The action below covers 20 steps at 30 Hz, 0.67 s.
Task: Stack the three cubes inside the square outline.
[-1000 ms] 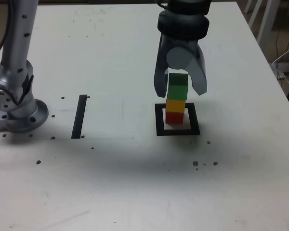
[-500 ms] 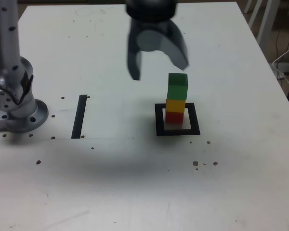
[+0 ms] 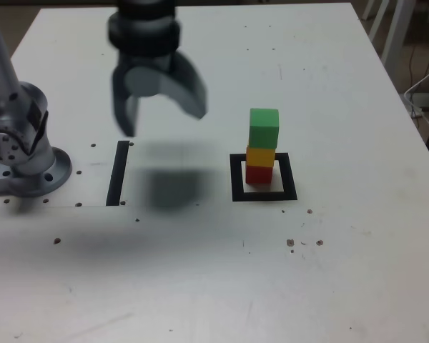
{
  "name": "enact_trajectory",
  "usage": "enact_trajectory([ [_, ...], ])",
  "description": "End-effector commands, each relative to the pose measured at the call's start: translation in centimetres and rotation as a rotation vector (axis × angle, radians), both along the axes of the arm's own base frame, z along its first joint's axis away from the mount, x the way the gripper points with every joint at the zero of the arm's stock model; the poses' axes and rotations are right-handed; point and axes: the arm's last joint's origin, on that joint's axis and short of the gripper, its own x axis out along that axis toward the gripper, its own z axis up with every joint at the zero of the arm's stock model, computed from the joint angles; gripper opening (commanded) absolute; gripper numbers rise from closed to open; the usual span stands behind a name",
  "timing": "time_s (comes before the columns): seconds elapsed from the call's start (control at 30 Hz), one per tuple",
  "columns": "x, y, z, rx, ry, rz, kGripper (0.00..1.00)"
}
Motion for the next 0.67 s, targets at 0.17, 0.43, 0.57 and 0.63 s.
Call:
enact_trajectory([
  [0.17, -2.3, -0.1, -2.0, -0.008, 0.026, 0.008, 0.99],
  [0.43, -4.1, -0.1, -4.0, -0.006, 0.042, 0.012, 0.99],
  [0.57, -4.8, 0.0, -5.1, -0.003, 0.052, 0.019, 0.99],
  [0.63, -5.1, 0.0, -5.5, -0.004, 0.055, 0.022, 0.99],
])
